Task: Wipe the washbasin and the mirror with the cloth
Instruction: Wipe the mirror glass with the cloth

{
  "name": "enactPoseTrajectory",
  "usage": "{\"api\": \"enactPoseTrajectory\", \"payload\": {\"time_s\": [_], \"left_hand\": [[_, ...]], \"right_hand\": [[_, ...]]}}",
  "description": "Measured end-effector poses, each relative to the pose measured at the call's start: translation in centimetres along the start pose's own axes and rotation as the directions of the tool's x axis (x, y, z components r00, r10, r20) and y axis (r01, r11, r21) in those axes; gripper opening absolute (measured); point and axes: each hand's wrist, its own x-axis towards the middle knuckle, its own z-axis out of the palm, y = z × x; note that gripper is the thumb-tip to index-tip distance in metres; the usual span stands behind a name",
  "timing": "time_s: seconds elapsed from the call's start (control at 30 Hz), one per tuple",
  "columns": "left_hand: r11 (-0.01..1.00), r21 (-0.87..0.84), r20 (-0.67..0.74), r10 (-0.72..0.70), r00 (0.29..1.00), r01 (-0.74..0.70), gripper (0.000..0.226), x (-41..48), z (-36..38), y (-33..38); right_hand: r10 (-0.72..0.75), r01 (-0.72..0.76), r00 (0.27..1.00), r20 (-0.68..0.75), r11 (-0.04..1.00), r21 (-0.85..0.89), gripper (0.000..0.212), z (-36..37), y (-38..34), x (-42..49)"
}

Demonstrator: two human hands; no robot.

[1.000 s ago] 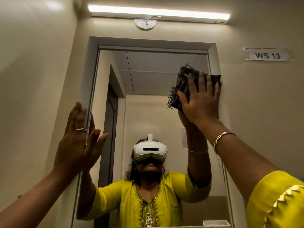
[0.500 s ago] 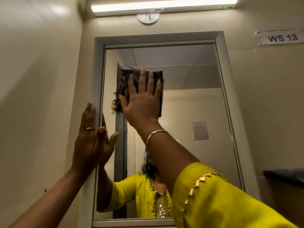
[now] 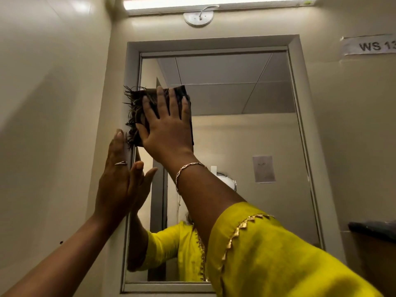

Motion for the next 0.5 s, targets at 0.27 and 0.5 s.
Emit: {"api": "enactPoseTrajectory", "payload": {"time_s": [0.27, 0.5], "left_hand": [[0.991, 0.11, -0.002, 0.078, 0.997, -0.078, 0.079, -0.1, 0.1, 0.0], [0.908, 0.418, 0.131, -0.031, 0.991, -0.027, 0.081, 0.4, 4.2, -7.8]], "right_hand": [[0.025, -0.024, 0.996, -0.091, 1.0, 0.01, 0.06, -0.5, 5.0, -2.3], [0.095, -0.101, 0.982, -0.162, 0.995, -0.026, 0.06, -1.0, 11.1, -4.7]]}}
